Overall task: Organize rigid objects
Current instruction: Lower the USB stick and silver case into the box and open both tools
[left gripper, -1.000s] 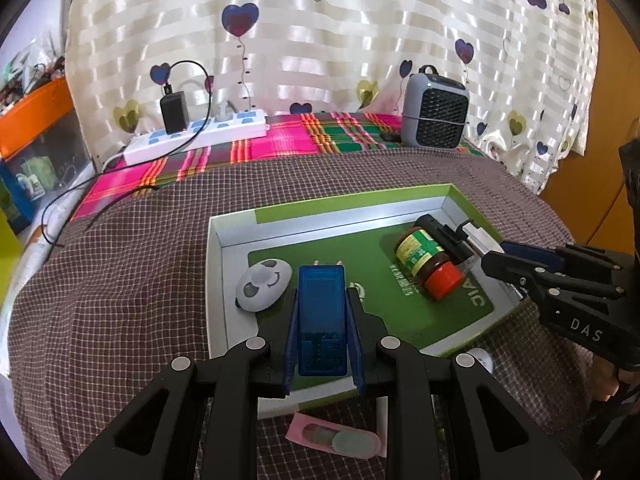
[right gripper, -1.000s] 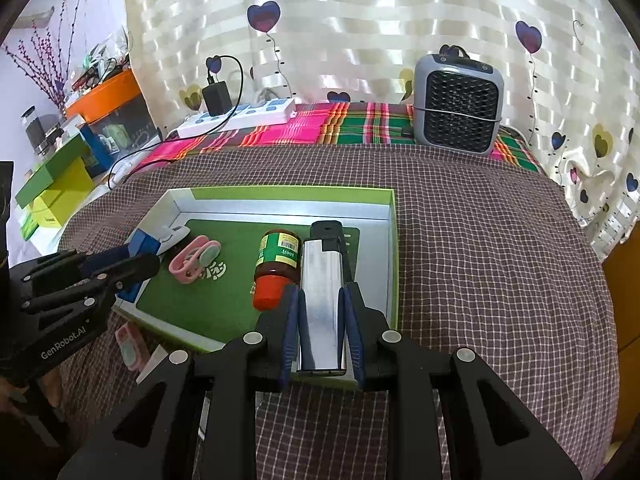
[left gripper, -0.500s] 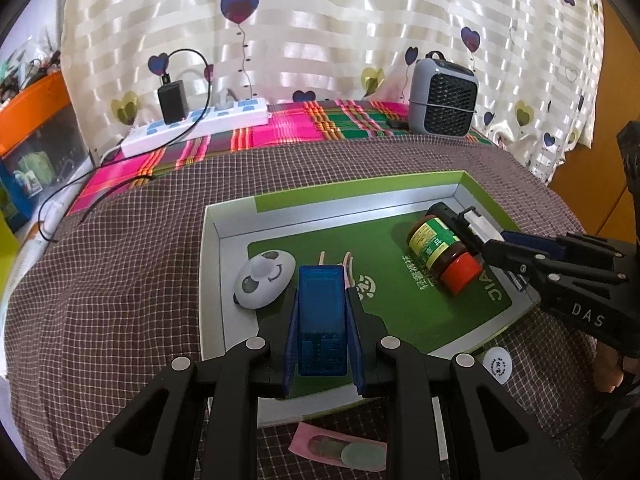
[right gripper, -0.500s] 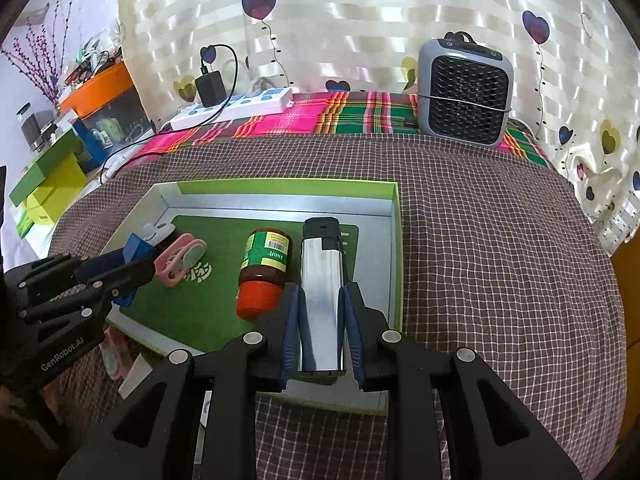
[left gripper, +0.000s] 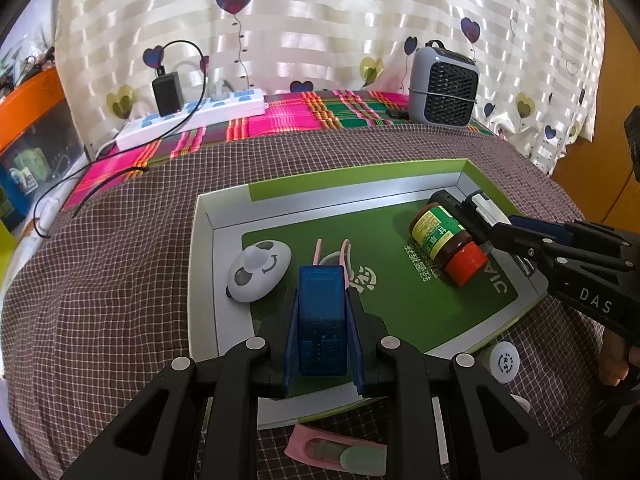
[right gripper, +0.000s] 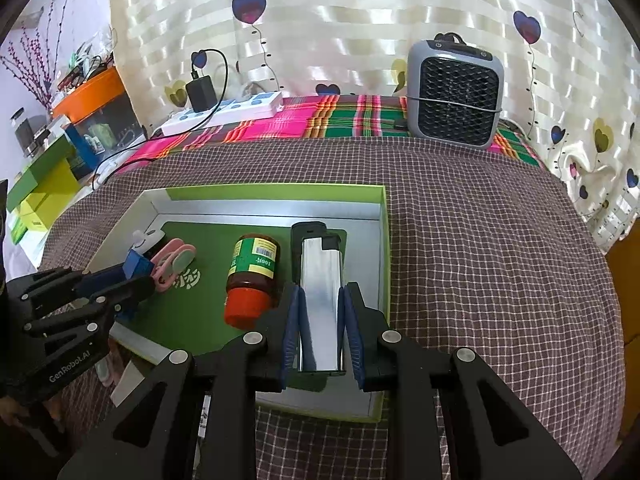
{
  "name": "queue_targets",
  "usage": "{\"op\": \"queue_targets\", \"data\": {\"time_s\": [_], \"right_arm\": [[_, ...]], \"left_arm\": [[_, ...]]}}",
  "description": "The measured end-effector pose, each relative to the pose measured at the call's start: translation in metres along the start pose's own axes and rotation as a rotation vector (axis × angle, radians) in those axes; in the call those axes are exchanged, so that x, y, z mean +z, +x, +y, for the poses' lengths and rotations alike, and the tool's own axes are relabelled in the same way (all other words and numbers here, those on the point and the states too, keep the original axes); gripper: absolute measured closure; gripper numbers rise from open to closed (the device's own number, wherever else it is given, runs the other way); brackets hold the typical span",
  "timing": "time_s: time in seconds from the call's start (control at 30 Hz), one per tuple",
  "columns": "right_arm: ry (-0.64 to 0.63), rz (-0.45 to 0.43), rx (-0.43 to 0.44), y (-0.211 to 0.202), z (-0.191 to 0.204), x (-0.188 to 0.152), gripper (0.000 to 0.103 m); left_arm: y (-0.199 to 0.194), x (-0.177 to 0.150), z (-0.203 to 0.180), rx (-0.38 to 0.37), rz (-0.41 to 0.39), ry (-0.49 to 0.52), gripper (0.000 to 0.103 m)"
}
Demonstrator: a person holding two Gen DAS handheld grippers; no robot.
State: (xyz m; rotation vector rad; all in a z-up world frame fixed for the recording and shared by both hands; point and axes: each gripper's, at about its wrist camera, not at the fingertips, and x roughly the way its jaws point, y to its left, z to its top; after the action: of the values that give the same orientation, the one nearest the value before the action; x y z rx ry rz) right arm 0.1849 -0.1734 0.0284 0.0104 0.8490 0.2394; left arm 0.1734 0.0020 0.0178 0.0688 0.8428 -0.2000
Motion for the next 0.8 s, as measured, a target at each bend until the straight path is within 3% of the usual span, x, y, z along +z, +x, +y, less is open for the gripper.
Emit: {"op": "queue_targets", "data": {"time_s": [0.8], "right_arm": [[0.025,-0.016,0.008,-0.0002,-0.0027,-0.0019,0.079]], "left_arm": [[0.0024,-0.0011,0.0014,-0.011,0.01,-0.014,0.082]]}}
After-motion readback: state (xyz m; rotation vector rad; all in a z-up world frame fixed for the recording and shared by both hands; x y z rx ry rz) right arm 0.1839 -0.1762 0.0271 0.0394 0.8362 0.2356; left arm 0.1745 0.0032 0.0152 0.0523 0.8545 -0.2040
